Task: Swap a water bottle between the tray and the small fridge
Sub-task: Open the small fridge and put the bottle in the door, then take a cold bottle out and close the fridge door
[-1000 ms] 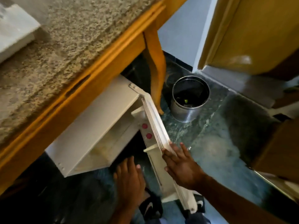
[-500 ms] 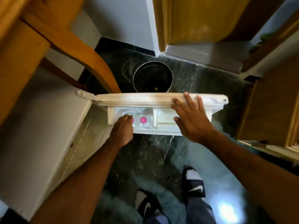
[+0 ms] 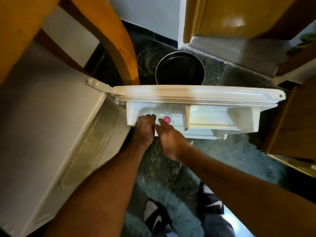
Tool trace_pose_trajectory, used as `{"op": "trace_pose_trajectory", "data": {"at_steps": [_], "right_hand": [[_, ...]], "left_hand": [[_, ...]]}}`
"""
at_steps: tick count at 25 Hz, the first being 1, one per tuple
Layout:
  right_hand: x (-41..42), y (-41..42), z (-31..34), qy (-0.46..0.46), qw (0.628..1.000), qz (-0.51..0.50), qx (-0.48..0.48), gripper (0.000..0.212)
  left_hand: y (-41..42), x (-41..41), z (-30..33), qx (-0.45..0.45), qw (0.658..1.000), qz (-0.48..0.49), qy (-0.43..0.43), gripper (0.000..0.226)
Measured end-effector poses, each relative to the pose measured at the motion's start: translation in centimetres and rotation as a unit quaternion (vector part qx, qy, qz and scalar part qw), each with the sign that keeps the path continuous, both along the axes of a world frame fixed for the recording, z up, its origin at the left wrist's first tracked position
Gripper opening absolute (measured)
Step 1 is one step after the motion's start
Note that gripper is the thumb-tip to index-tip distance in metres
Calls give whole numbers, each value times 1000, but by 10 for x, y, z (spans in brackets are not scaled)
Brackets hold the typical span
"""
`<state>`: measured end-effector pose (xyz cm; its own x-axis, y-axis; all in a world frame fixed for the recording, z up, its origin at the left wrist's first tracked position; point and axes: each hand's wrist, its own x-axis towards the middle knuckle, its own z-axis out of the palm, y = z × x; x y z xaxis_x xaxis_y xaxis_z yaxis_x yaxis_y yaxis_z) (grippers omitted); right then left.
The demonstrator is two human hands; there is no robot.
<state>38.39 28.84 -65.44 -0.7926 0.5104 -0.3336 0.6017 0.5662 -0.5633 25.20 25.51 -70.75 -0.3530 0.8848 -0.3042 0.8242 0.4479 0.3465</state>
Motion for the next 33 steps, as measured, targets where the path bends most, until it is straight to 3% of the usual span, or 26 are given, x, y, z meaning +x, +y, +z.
{"op": "trace_pose_trajectory", "data": {"at_steps": [2,5,8,10,12,14,16,18,20,23,27,30,33], "right_hand": [[-30,6,-39,-110,993,-44,4,69],[-46,26,-60,-169,981,-73,68,54],[-37,29,-40,-192,977,-14,97,40],[-16,19,-5,-159,980,33,117,37],[11,5,47,-98,983,66,137,48],[46,-4,107,6,988,22,151,54],[74,1,167,132,968,-31,210,48],[82,23,208,164,946,-7,279,47],[64,56,229,128,932,42,335,44],[16,107,223,-31,914,201,352,31],[-19,141,176,-173,831,383,364,47],[-29,145,156,-220,789,446,362,57],[-29,125,134,-257,716,529,376,58]], "left_hand": [[-1,0,-10,9,1000,2,15,22],[-2,-2,-14,-8,999,-7,34,25],[-12,-1,7,-23,999,-5,46,20],[-30,9,34,-20,999,10,40,18],[-57,21,75,0,998,51,28,13],[-87,33,119,32,994,98,20,14],[-111,42,163,58,985,164,-2,18],[-126,51,196,46,973,223,-22,22],[-132,57,215,43,963,265,-26,29],[-136,63,234,38,950,309,-10,40],[-158,73,240,38,937,346,-6,44],[-182,83,244,33,929,368,3,40],[-209,92,255,11,915,402,15,33]]}}
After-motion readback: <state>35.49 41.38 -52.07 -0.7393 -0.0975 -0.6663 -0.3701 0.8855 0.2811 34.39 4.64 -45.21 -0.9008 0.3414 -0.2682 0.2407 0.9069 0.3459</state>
